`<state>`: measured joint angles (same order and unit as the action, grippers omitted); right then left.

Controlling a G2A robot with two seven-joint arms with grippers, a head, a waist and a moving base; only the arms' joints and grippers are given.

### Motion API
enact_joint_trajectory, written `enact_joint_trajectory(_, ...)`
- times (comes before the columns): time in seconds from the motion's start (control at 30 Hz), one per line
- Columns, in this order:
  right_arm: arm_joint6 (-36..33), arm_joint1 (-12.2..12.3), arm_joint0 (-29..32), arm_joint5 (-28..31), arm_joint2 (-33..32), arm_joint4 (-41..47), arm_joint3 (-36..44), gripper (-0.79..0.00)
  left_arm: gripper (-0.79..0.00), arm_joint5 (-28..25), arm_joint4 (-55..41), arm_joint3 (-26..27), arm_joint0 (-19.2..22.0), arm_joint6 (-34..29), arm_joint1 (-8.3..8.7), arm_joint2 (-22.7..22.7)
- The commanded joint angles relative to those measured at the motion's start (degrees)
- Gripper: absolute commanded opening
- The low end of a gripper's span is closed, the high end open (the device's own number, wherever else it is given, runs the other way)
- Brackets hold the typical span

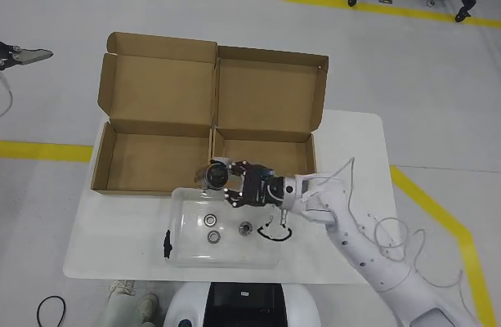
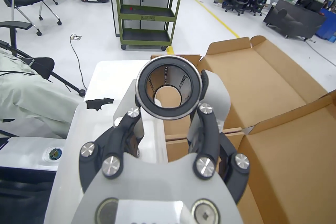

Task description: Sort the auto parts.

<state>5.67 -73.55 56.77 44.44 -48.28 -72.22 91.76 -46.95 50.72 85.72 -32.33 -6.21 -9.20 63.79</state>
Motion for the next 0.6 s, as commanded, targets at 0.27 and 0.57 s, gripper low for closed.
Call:
enact_joint_trajectory(0.27,4.25,1.11,0.56,0.75,-6.33,-0.9,4.5,-0.785,0.0,0.0,0.0,0.0,0.0,0.0,0.0,0.0)
enact_joint_trajectory(0.57,6.52,1.96,1.49,1.67,-10.94,-0.69,6.58,-0.785,0.0,0.0,0.0,0.0,0.0,0.0,0.0,0.0)
